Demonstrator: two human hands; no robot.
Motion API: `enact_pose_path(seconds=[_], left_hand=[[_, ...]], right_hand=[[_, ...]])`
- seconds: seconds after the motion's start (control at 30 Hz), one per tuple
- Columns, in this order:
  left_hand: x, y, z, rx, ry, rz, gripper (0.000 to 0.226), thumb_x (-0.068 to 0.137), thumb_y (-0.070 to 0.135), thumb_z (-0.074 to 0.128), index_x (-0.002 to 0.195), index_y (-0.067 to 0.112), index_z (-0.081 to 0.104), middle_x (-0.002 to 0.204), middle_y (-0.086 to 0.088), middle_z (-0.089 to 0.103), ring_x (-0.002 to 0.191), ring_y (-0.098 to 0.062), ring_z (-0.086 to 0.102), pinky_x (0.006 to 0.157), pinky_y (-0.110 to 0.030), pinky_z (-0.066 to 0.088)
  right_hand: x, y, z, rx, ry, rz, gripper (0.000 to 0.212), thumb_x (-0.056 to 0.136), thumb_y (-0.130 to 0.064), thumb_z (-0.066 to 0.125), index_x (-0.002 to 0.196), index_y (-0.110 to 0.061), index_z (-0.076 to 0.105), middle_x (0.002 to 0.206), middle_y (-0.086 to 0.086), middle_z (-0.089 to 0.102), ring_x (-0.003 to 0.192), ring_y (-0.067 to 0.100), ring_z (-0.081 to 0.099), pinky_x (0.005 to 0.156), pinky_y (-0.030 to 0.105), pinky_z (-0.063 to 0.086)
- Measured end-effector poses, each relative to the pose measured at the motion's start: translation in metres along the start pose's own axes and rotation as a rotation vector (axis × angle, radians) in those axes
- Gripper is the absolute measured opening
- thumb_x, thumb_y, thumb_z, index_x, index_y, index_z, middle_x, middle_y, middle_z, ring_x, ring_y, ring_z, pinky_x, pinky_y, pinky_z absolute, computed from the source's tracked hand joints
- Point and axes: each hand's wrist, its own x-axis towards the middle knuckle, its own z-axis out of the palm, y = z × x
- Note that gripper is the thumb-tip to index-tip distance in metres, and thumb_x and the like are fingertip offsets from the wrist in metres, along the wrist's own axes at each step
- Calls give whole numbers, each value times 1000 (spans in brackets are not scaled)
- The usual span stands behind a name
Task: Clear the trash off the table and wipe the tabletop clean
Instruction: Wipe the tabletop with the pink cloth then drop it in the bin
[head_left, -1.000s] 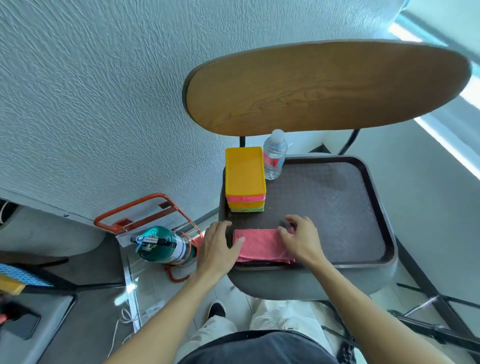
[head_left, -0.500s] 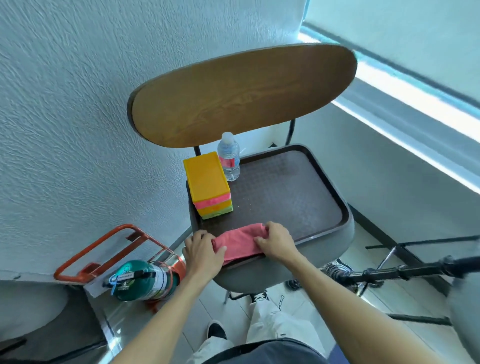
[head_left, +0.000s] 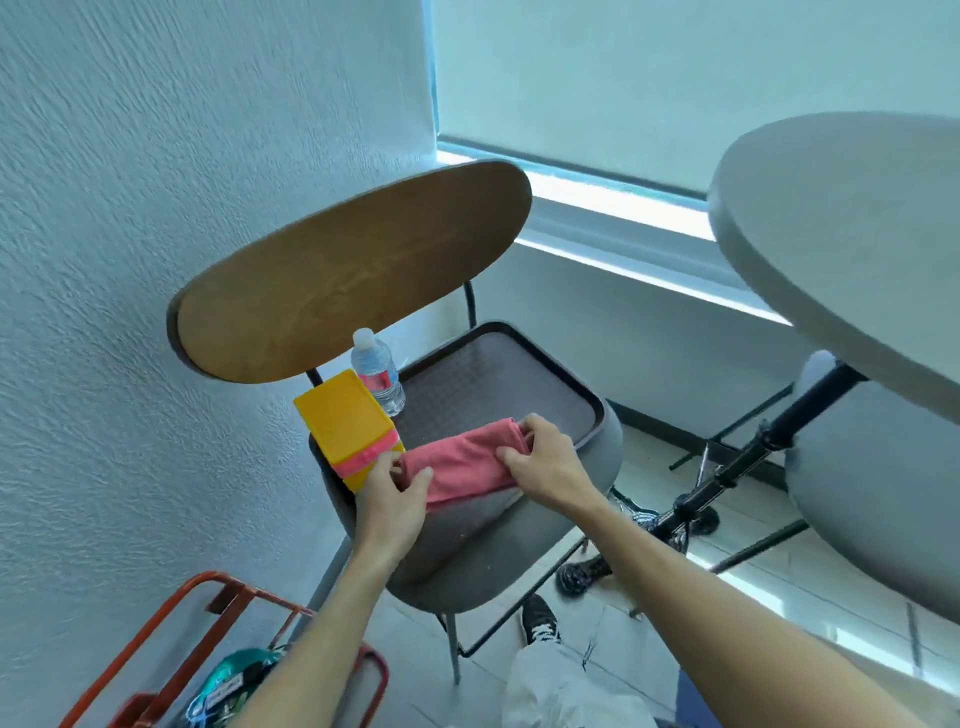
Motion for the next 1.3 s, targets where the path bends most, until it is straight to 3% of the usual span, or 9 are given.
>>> enact_pose_path(seconds=[0.2, 0.3, 0.4, 0.63, 0.73, 0.93, 1.07, 1.13, 1.3], left_hand=[[-3, 78, -7, -120, -30, 206, 14, 91, 26, 65, 103, 23, 58, 94, 9, 63, 91, -11, 61, 75, -27, 52], [-7, 124, -15, -215, -87, 304, 12, 91, 25, 66, 102, 24, 62, 95, 1, 68, 91, -15, 66, 77, -31, 57], [-8, 175, -19, -286, -141, 398, 10, 89, 18, 68, 96, 24, 65, 92, -6, 70, 82, -17, 68, 68, -26, 55], [-26, 293, 9, -353, -419, 497, 17, 90, 17, 67, 106, 18, 63, 98, -9, 70, 89, -21, 70, 69, -27, 56], [-35, 335, 37, -357, -510, 504, 18, 89, 15, 68, 107, 13, 64, 98, -12, 70, 85, -22, 71, 64, -28, 57], [-57, 401, 113, -338, -690, 566, 10, 86, 6, 70, 94, 11, 65, 84, -13, 68, 64, -17, 70, 62, -31, 60], [-63, 441, 172, -284, -820, 592, 20, 87, 3, 70, 105, 10, 64, 86, -13, 66, 67, -20, 67, 62, -29, 59], [-62, 460, 203, -260, -876, 607, 19, 87, 3, 69, 101, 15, 65, 85, -12, 64, 68, -21, 65, 65, -30, 59], [-59, 504, 278, -235, -942, 588, 19, 87, 0, 68, 98, 15, 65, 76, -5, 67, 67, -19, 64, 68, -31, 61]], right_hand=[[-19, -41, -69, 135, 166, -36, 8, 83, -21, 66, 90, -18, 64, 77, -5, 64, 70, 12, 60, 60, 21, 45], [-34, -66, -112, 225, 220, -69, 8, 82, -20, 70, 87, -17, 64, 77, -1, 63, 69, 13, 59, 61, 26, 50], [-49, -88, -160, 285, 305, -105, 15, 78, -25, 76, 84, -17, 65, 76, 0, 64, 69, 15, 61, 69, 36, 55], [-89, -105, -271, 433, 417, -136, 15, 83, -12, 76, 91, -8, 64, 84, 10, 64, 63, 13, 64, 56, 21, 53], [-101, -95, -315, 450, 500, -121, 14, 83, -9, 75, 90, -7, 63, 80, 8, 64, 57, 10, 62, 53, 17, 49], [-113, -51, -392, 498, 627, -102, 18, 84, -4, 73, 98, -6, 61, 87, 9, 66, 70, 16, 63, 67, 27, 55], [-116, -14, -439, 559, 682, -83, 38, 87, 2, 68, 118, -15, 54, 98, 11, 68, 72, 17, 65, 61, 23, 55], [-113, 5, -463, 572, 691, -86, 42, 89, 4, 65, 122, -20, 55, 101, 11, 68, 75, 18, 65, 59, 23, 55], [-92, 50, -521, 539, 722, -92, 28, 90, 10, 57, 99, -16, 65, 92, 12, 61, 71, 19, 61, 66, 32, 60]])
